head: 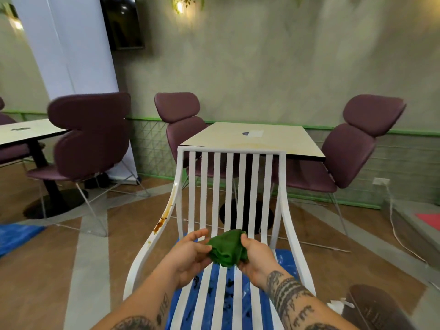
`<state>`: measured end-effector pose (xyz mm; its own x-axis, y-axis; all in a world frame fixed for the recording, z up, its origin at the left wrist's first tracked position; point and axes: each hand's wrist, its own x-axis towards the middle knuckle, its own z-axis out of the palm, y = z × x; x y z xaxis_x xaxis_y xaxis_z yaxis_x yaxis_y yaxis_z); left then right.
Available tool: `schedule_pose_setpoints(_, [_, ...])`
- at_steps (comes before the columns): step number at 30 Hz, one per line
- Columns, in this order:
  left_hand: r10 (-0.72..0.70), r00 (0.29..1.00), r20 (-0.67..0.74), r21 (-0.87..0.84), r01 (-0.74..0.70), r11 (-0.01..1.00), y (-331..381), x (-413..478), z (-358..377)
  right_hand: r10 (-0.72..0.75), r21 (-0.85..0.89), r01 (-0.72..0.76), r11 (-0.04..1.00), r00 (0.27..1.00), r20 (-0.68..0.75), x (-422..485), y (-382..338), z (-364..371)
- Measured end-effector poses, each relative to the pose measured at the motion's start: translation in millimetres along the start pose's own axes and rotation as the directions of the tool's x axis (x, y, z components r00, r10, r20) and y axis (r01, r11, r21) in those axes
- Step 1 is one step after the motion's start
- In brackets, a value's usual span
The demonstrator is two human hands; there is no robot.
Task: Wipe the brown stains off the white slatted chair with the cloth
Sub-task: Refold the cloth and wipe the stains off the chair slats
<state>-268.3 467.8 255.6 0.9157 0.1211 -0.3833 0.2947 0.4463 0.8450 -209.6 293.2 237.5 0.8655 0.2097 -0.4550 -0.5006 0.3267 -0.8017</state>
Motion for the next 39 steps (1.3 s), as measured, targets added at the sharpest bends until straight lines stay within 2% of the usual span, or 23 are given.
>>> schedule_pose_setpoints(3, [0.052, 0.994, 0.099, 0.118, -0.064, 0.991, 2, -9, 6, 0.068, 0.125, -0.07, 0.99, 0.997, 0.022, -8, -11, 1])
schedule_pose_setpoints(6, [0.175, 0.982, 0.068, 0.368, -0.188, 0.91, 1, -15, 11, 0.122, 0.155, -0.13, 0.979, 0.991, 0.063, -16, -15, 4])
schedule_pose_setpoints(9, [0.285, 0.958, 0.018, 0.532, -0.251, 0.809, 6, -24, 17, 0.162, -0.044, -0.159, 0.986, 0.984, 0.074, -18, -16, 0])
schedule_pose_setpoints(11, [0.316, 0.948, -0.034, 0.573, -0.241, 0.784, 9, -29, 18, 0.184, -0.224, -0.16, 0.961, 0.979, 0.087, -21, -17, -4])
schedule_pose_setpoints(13, [0.287, 0.953, -0.1, 0.544, -0.189, 0.817, 12, -31, 18, 0.2, -0.367, -0.144, 0.919, 0.972, 0.122, -24, -16, -8])
schedule_pose_setpoints(17, [0.136, 0.959, -0.249, 0.318, -0.052, 0.947, 17, -32, 19, 0.231, -0.521, -0.069, 0.851, 0.94, 0.252, -30, -12, -14])
schedule_pose_setpoints(20, [0.004, 0.969, -0.246, 0.167, 0.038, 0.985, 17, -32, 17, 0.274, -0.628, 0.008, 0.778, 0.895, 0.351, -38, -14, -19])
schedule_pose_setpoints(22, [-0.052, 0.973, -0.226, 0.131, 0.083, 0.988, 16, -32, 18, 0.255, -0.683, 0.078, 0.726, 0.892, 0.374, -40, -16, -20])
schedule_pose_setpoints(25, [-0.091, 0.983, -0.158, 0.163, 0.117, 0.98, 14, -35, 22, 0.126, -0.614, 0.145, 0.776, 0.918, 0.376, -40, -15, -16])
schedule_pose_setpoints(30, [-0.015, 0.998, -0.067, 0.424, 0.042, 0.905, 8, -31, 24, 0.04, -0.52, 0.188, 0.834, 0.917, 0.396, -44, -5, 0])
schedule_pose_setpoints(33, [0.033, 0.998, -0.059, 0.482, 0.0, 0.876, 7, -32, 20, 0.036, -0.449, 0.126, 0.884, 0.941, 0.336, -42, -1, 5])
schedule_pose_setpoints(37, [-0.028, 1.0, -0.001, 0.542, 0.024, 0.84, 1, -29, 2, 0.065, -0.393, 0.036, 0.919, 0.968, 0.241, -37, -3, 8])
schedule_pose_setpoints(39, [-0.049, 0.998, -0.044, 0.526, 0.065, 0.848, -3, -28, -4, 0.081, -0.342, -0.007, 0.94, 0.976, 0.202, -34, -7, 7])
